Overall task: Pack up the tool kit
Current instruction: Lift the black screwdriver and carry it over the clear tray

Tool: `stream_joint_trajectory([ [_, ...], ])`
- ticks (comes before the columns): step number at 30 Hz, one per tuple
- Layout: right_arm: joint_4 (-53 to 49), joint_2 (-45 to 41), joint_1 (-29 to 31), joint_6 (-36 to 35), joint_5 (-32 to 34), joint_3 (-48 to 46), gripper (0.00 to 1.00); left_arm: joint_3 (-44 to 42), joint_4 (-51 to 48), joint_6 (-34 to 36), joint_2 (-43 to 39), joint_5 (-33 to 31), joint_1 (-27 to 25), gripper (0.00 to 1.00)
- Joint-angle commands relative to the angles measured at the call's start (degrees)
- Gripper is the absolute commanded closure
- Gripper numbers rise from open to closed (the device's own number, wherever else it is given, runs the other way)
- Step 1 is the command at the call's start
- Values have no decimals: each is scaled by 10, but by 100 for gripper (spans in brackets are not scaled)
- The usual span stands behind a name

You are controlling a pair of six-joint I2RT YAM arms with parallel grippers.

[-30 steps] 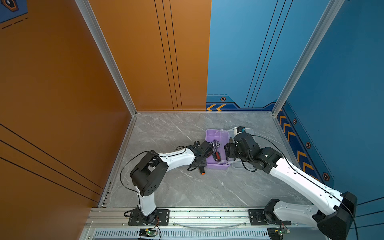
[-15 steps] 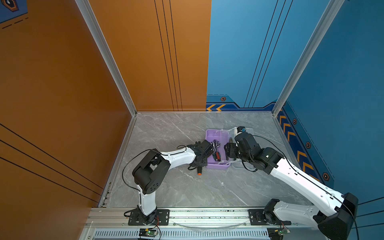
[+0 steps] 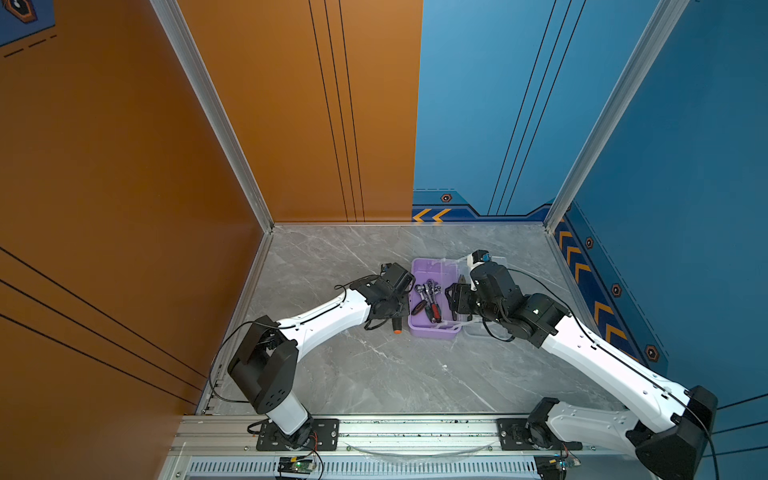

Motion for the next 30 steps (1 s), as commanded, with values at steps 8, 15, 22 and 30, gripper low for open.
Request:
stream_joint_trajectory([
  [8,-29,-144,-134,23,-2,-24,35,312,-1,5,167,102,-76,100],
  [15,-73,-169,-191,10,-41,-14,35,436,0,-35,257,132,-120,100],
  [22,-76,-182,-220,4,-72,-27,35,504,-1,-48,321,127,-146,100],
  [30,-82,-195,-242,-3,-93,-30,35,576,0,-74,396,119,-145,100],
])
